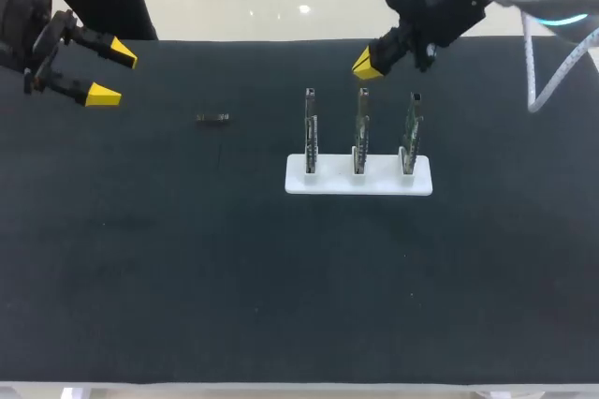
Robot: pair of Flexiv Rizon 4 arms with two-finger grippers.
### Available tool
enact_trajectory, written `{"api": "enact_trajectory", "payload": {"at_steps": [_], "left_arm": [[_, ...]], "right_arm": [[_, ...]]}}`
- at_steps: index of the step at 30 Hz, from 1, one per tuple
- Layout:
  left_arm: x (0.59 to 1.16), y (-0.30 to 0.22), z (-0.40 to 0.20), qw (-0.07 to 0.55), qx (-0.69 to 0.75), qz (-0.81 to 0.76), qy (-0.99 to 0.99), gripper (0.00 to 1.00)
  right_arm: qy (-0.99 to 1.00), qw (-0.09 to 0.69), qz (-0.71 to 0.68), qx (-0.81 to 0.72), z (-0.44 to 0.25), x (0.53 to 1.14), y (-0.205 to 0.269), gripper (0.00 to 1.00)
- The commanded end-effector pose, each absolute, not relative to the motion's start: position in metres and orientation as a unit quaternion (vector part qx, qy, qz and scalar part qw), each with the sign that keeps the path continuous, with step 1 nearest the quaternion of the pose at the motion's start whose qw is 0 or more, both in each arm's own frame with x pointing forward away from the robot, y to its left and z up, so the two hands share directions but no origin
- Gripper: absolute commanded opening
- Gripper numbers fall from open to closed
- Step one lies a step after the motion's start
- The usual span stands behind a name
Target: Pick up the optical module with the left hand, and insert it into the network port with the right hand.
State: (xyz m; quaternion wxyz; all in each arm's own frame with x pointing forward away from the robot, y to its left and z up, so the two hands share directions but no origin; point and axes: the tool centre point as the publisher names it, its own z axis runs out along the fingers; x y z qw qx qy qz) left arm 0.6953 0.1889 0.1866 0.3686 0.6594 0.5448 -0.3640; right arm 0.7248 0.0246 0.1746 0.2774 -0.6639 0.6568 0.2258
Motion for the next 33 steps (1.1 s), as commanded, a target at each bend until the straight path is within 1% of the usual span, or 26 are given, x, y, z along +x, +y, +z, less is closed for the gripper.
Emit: {"api": "enact_trajectory", "payload": {"at_steps": [1,7,23,32,33], "left_arm": [[0.696,0.189,0.187,0.367,0.66,-0.364,0.545,1.0],[0.696,0.189,0.187,0.367,0.66,-0.364,0.545,1.0],[0.696,0.189,0.187,0.367,0.66,-0.364,0.545,1.0],[0.696,0.189,0.187,0.367,0.66,-0.364,0.545,1.0],[0.696,0.189,0.187,0.367,0.66,-0.364,0.545,1.0]], "right_arm": [[0.658,0.267,0.229,-0.666,0.19,0.724,0.012,0.0],[0.658,0.263,0.228,-0.668,0.202,0.721,-0.014,0.0],[0.659,0.285,0.225,-0.659,0.218,0.7,-0.091,0.0],[0.663,0.296,0.23,-0.648,0.229,0.694,-0.109,0.0],[0.662,0.302,0.231,-0.645,0.23,0.694,-0.109,0.47]]}}
